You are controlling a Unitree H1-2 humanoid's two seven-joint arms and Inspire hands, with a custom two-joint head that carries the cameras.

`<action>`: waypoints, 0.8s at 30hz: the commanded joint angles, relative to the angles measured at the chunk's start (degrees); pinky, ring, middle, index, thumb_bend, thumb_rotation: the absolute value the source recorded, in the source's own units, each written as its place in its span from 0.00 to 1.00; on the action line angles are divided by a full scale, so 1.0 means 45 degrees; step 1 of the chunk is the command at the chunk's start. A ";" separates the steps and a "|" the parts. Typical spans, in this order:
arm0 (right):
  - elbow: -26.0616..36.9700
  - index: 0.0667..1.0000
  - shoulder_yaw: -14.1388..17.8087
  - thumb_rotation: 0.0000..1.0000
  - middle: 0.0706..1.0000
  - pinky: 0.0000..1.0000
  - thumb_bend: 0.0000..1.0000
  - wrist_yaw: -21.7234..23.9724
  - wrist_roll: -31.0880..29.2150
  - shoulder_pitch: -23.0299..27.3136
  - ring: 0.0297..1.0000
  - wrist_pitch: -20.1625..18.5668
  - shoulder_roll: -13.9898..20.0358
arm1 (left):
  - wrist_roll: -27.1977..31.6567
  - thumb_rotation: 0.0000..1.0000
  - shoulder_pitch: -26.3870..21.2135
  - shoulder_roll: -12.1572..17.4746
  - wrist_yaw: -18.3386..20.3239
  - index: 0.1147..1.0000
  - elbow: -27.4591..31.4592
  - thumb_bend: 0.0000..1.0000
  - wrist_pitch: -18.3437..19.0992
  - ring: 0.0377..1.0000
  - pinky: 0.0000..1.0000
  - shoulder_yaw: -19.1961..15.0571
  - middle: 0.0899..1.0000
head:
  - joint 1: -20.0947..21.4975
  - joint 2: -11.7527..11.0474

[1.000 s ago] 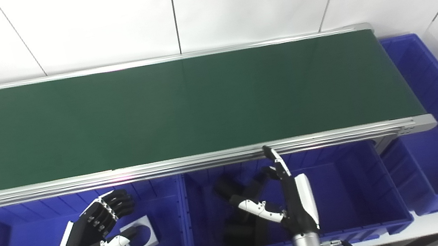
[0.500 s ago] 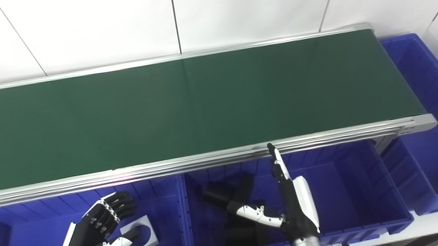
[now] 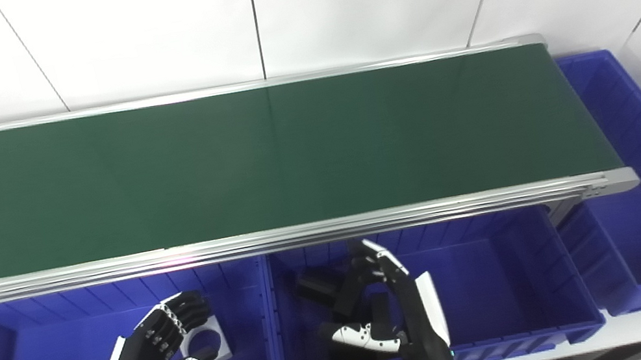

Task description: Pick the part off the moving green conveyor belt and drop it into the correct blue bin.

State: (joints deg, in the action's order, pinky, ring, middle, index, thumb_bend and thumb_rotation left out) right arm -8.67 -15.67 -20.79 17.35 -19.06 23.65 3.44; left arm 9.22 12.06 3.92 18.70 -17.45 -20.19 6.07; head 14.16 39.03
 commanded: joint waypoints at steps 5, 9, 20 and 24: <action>-0.0110 0.66 -0.0609 0.01 0.76 0.58 0.70 -0.0485 -0.0196 0.0355 0.71 0.0727 0.0267 | -0.0137 0.00 -0.0284 -0.0136 -0.0106 0.68 0.0072 0.65 -0.0882 0.71 0.77 -0.0062 0.70 | -0.0071 -0.0070; -0.0297 0.68 -0.0767 0.02 0.76 0.58 0.70 -0.0508 -0.0358 0.0380 0.73 0.0726 0.0422 | -0.0126 0.00 -0.0225 -0.0215 -0.0161 0.68 0.0201 0.64 -0.0743 0.71 0.77 -0.0068 0.70 | -0.0048 -0.0063; -0.0390 0.70 -0.0862 0.05 0.77 0.63 0.70 -0.0689 -0.0287 0.0291 0.75 0.0725 0.0761 | -0.0342 0.00 -0.0231 -0.0312 -0.0273 0.70 -0.0030 0.64 -0.0913 0.72 0.78 -0.0053 0.71 | -0.0259 -0.0218; -0.0465 0.71 -0.0857 0.05 0.78 0.62 0.69 -0.0598 -0.0279 0.0285 0.75 0.0724 0.0838 | -0.0349 0.00 -0.0205 -0.0329 -0.0290 0.70 -0.0103 0.64 -0.0995 0.72 0.79 -0.0086 0.71 | -0.0373 -0.0403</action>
State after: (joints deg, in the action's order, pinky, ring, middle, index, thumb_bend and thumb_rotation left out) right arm -11.72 -19.42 -23.14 15.94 -17.79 23.94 7.03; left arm 7.73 11.62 2.81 17.82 -18.98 -22.11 5.71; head 12.48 37.27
